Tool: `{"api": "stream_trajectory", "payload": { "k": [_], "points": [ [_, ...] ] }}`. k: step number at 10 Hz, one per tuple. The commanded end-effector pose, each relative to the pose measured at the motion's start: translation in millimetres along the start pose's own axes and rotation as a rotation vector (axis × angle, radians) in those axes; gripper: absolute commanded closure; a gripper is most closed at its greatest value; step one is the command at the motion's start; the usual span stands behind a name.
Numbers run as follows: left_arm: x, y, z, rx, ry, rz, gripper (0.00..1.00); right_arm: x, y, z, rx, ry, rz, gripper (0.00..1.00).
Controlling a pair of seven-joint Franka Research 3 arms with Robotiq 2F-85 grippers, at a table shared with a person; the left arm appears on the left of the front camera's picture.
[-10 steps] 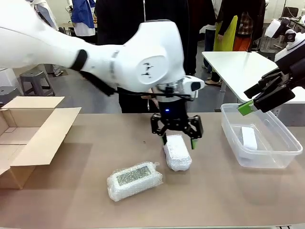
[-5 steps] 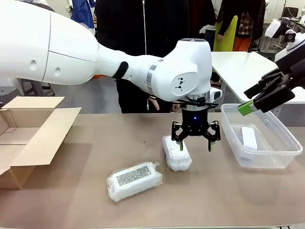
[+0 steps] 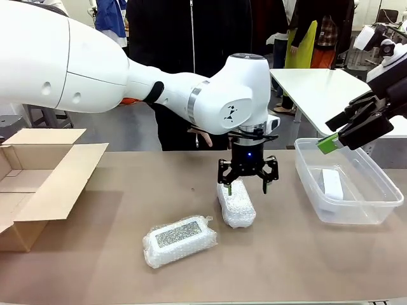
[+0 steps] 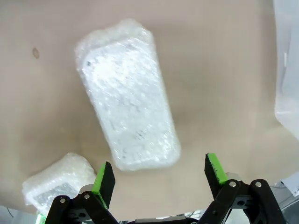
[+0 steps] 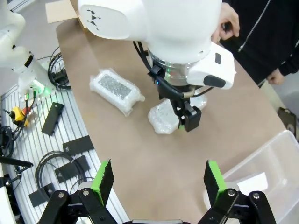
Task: Separate and place wrapped and unwrapped clocks.
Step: Pick up the Digital clock indicated by the person.
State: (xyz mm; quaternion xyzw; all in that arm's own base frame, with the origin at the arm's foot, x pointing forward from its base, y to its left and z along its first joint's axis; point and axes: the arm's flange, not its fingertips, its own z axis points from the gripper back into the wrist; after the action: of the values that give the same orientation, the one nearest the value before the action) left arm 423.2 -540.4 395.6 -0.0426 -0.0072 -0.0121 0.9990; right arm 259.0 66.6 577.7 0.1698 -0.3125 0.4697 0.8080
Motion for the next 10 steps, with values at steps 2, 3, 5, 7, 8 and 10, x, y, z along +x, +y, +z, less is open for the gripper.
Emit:
{"api": "stream_trajectory", "payload": {
  "k": [2,3,5,7,8,10],
  "points": [
    [8.8,23.0,-24.4,0.025,-0.056,0.108,0.00,0.5,-0.1,-1.9,0.029,-0.013,-0.012,0.00],
    [11.6,27.2,-29.5,0.037,-0.072,0.153,0.00,0.5,-0.1,-1.9,0.029,-0.013,-0.012,0.00],
    [11.6,27.4,-32.8,0.033,-0.069,0.188,0.00,0.5,-0.1,-1.9,0.029,-0.013,-0.012,0.00],
    [14.1,26.2,-35.5,0.038,-0.061,0.200,0.00,0.5,-0.1,-1.9,0.029,-0.013,-0.012,0.00],
    [14.9,25.6,-38.0,0.039,-0.060,0.203,0.00,0.5,-0.1,-1.9,0.029,-0.013,-0.012,0.00],
    [16.8,24.5,-42.7,0.020,-0.065,0.192,0.00,0.5,-0.1,-1.9,0.029,-0.013,-0.012,0.00]
  ]
}}
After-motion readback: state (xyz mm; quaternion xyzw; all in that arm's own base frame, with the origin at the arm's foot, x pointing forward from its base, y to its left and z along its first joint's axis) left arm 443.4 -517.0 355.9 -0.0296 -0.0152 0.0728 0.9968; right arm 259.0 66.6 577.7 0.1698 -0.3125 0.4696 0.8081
